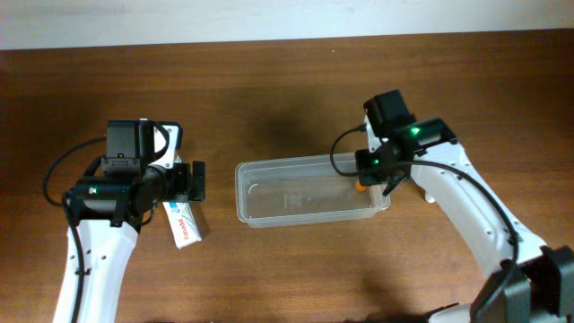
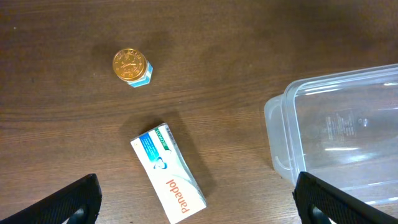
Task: Pack container
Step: 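Move the tube over the container and release it inside, then grasp the white plastic bottle with the right gripper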
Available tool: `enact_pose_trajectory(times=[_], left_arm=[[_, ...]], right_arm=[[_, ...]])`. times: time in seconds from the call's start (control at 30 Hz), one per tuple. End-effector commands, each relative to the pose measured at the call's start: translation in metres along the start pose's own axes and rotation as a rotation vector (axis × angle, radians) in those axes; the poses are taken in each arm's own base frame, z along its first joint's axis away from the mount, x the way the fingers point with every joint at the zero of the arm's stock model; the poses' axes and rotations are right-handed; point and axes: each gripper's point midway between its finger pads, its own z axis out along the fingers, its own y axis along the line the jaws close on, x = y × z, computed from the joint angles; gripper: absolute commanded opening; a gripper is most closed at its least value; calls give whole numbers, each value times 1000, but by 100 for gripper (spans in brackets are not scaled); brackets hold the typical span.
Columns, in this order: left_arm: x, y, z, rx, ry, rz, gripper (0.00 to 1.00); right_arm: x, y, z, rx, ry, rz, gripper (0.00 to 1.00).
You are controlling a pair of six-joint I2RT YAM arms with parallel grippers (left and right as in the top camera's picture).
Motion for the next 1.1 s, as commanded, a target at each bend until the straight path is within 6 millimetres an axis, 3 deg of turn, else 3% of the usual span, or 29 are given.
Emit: enact_pose_trajectory(times=[0.0,0.07,0.13,0.2,0.27,0.4,0.57,0.83,1.07], left_arm=[[-6,-3,-4,12,-19,-2,99],[-6,-3,-4,12,-19,-2,99],[-6,-3,-4,12,-18,-2,99],[-6,-3,-4,12,-19,-2,99],[-6,-3,-4,12,-19,-2,99],[-6,-3,-4,12,-19,-2,99],[-6,-3,-4,12,-19,-2,99],[-6,-3,-4,12,-19,-2,99],[-6,-3,-4,12,-15,-2,99]], right_arm=[[-28,-11,-70,41,-187,36,48],[-32,-26,-98,97,-237,97,52],[-32,-42,-121,125,-279,148,63],[-28,-65,-133,143,-297,219,72],[-20,-86,-133,169,-272,279,73],[0,-122,-112,174,-164,405,74],[24,-146,-70,139,-14,505,74],[39,-157,-12,131,131,507,74],[33,-160,-1,132,127,508,62]])
